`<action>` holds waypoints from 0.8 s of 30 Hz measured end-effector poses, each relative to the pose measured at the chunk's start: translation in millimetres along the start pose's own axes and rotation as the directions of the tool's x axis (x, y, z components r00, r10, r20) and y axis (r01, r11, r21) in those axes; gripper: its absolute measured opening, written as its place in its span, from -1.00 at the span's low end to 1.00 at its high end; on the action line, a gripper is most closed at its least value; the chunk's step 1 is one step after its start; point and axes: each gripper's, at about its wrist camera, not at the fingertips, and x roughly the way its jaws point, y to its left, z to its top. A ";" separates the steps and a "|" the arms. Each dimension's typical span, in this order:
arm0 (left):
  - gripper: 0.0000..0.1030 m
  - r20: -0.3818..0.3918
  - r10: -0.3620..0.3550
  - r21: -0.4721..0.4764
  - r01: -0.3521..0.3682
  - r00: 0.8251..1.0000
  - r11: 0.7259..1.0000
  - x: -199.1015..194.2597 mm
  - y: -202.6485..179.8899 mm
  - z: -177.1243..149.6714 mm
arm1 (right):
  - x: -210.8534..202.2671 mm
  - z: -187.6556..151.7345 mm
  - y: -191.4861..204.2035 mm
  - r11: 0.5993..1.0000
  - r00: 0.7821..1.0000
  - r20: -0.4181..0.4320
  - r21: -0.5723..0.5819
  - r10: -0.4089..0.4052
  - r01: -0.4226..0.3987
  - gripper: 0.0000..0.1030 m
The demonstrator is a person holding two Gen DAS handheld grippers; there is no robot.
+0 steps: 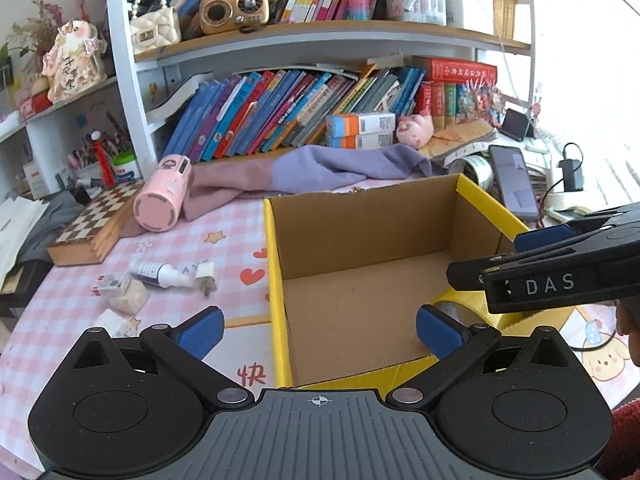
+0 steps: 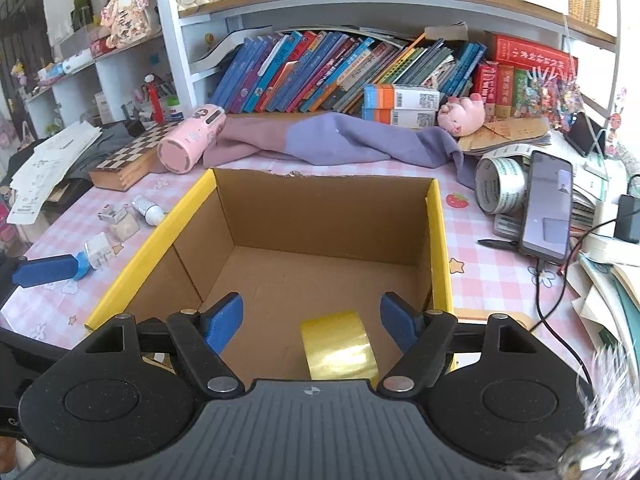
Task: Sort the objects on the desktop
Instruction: 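Withdraw both open grippers from the box back toward the table items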
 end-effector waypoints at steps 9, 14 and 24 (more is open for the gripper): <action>1.00 0.040 -0.058 0.010 0.058 0.998 0.998 -19.5 17.7 -11.7 | -17.7 -11.1 27.2 0.998 0.998 0.019 0.022 -0.054 0.053 0.47; 1.00 0.048 -0.091 0.014 0.091 0.995 0.996 -30.2 29.4 -21.5 | -30.1 -20.3 48.5 0.996 0.996 0.028 0.017 -0.084 0.084 0.48; 1.00 0.039 -0.093 0.006 0.093 0.995 0.996 -58.1 55.6 -45.4 | -50.0 -43.4 89.3 0.990 0.989 0.027 0.010 -0.143 0.143 0.49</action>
